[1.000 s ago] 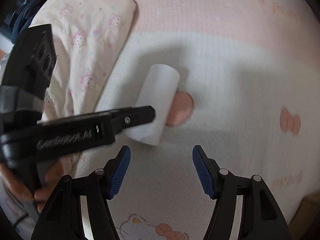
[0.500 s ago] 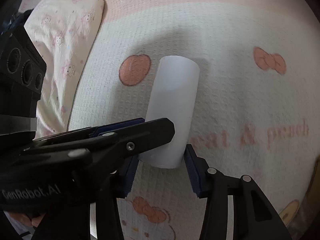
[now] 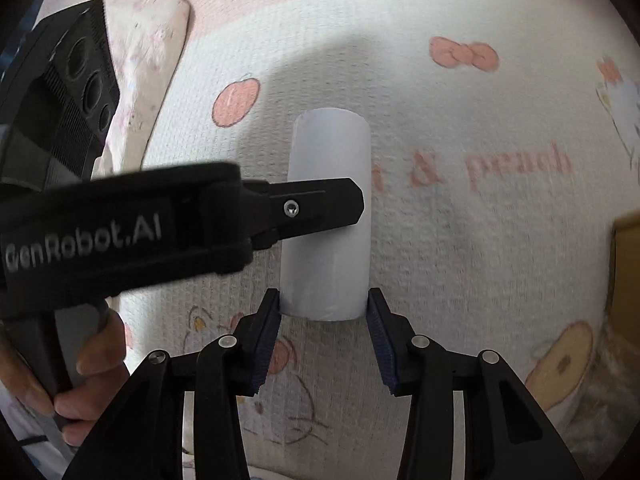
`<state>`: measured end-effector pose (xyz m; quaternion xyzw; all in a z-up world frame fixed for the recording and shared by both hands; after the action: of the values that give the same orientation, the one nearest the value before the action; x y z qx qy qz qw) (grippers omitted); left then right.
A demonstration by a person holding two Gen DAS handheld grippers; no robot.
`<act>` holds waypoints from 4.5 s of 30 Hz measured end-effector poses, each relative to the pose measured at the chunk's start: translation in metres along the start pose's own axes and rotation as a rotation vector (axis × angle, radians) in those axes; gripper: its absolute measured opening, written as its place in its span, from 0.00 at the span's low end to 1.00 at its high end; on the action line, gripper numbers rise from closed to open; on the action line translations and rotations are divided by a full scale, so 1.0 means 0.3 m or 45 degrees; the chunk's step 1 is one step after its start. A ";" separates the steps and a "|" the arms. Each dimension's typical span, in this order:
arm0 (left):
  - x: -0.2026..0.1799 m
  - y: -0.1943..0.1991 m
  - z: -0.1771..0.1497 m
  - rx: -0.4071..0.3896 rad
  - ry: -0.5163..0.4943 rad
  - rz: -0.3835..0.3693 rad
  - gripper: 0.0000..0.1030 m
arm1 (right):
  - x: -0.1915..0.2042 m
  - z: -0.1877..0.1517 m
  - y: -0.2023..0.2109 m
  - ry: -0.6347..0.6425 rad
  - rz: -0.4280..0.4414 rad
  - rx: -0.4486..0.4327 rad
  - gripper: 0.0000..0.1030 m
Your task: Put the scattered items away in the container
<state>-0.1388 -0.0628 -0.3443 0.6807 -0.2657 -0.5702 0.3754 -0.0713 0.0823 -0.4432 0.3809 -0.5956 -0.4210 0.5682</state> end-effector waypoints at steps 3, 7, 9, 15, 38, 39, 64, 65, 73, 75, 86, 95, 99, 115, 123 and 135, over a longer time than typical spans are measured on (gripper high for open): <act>-0.043 0.016 -0.012 -0.015 -0.030 -0.008 0.45 | -0.009 -0.023 0.028 -0.016 0.003 -0.036 0.40; -0.116 0.080 -0.024 -0.085 -0.078 -0.030 0.44 | -0.008 -0.046 0.116 -0.017 0.003 -0.130 0.40; -0.162 0.128 -0.032 -0.135 -0.102 -0.054 0.45 | 0.002 -0.056 0.175 -0.002 -0.020 -0.186 0.40; -0.334 0.268 -0.059 -0.267 -0.229 -0.058 0.44 | 0.031 -0.090 0.367 0.032 -0.066 -0.360 0.40; -1.102 0.286 -0.155 -0.267 -0.726 -0.007 0.45 | -0.236 -0.343 0.936 -0.125 -0.152 -0.850 0.40; -1.127 0.257 -0.156 -0.241 -0.730 -0.012 0.45 | -0.265 -0.358 0.944 -0.145 -0.155 -0.852 0.40; -1.094 -0.081 -0.112 0.123 -0.451 0.050 0.44 | -0.593 -0.372 0.841 -0.260 0.014 -0.604 0.44; -1.098 -0.077 -0.113 0.112 -0.465 0.062 0.44 | -0.597 -0.365 0.831 -0.249 0.012 -0.593 0.44; -1.124 -0.044 -0.107 0.026 -0.612 0.188 0.45 | -0.589 -0.320 0.809 -0.220 -0.012 -0.545 0.42; -1.123 -0.025 -0.096 -0.019 -0.639 0.229 0.45 | -0.604 -0.308 0.795 -0.239 -0.041 -0.518 0.41; -1.077 0.034 -0.050 -0.066 -0.743 0.250 0.36 | -0.579 -0.264 0.723 -0.208 -0.215 -0.313 0.41; -1.081 0.044 -0.075 -0.034 -0.802 0.228 0.36 | -0.588 -0.263 0.731 -0.251 -0.238 -0.289 0.41; -1.078 0.044 -0.088 -0.018 -0.820 0.232 0.36 | -0.587 -0.273 0.741 -0.249 -0.252 -0.292 0.41; -1.143 -0.085 -0.141 0.131 -0.873 0.386 0.10 | -0.708 -0.437 0.869 -0.437 -0.097 -0.430 0.15; -1.141 -0.204 -0.157 0.225 -0.869 0.494 0.10 | -0.746 -0.425 0.784 -0.464 -0.100 -0.323 0.15; -1.145 -0.147 -0.153 0.125 -0.887 0.558 0.30 | -0.739 -0.401 0.791 -0.458 -0.117 -0.320 0.15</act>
<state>-0.1684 0.2435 -0.1788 0.3914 -0.5424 -0.6599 0.3424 0.0686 0.3650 -0.3004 0.2526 -0.6123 -0.5786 0.4759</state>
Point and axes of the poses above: each gripper's, at about its wrist camera, not at the fingertips, and y roughly against the way its jaws point, x to its left, z to its top, the point moved 3 cm from there along -y, roughly the way its jaws point, and after that the axes turned 8 degrees about x, right-handed, at the moved point
